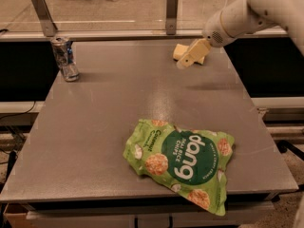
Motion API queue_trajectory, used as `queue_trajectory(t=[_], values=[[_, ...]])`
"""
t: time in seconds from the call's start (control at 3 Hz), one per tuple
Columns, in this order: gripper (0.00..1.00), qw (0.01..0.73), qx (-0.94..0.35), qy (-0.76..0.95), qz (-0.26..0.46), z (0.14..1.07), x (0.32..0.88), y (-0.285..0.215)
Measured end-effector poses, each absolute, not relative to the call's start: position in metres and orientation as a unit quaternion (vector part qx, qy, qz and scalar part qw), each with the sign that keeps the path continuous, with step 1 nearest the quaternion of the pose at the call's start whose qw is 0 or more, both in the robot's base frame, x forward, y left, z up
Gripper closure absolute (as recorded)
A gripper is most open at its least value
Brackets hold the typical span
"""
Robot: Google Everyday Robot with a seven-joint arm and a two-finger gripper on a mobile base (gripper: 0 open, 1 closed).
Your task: Move sponge near redbull can
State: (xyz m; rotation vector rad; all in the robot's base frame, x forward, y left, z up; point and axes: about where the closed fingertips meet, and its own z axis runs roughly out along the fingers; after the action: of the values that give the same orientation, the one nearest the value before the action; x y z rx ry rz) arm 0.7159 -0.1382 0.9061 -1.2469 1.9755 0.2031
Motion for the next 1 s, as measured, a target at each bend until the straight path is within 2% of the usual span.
queue_trajectory(t=[1.0], values=[[0.00, 0.372, -0.422, 0.823, 0.077, 0.835, 0.778, -0.160]])
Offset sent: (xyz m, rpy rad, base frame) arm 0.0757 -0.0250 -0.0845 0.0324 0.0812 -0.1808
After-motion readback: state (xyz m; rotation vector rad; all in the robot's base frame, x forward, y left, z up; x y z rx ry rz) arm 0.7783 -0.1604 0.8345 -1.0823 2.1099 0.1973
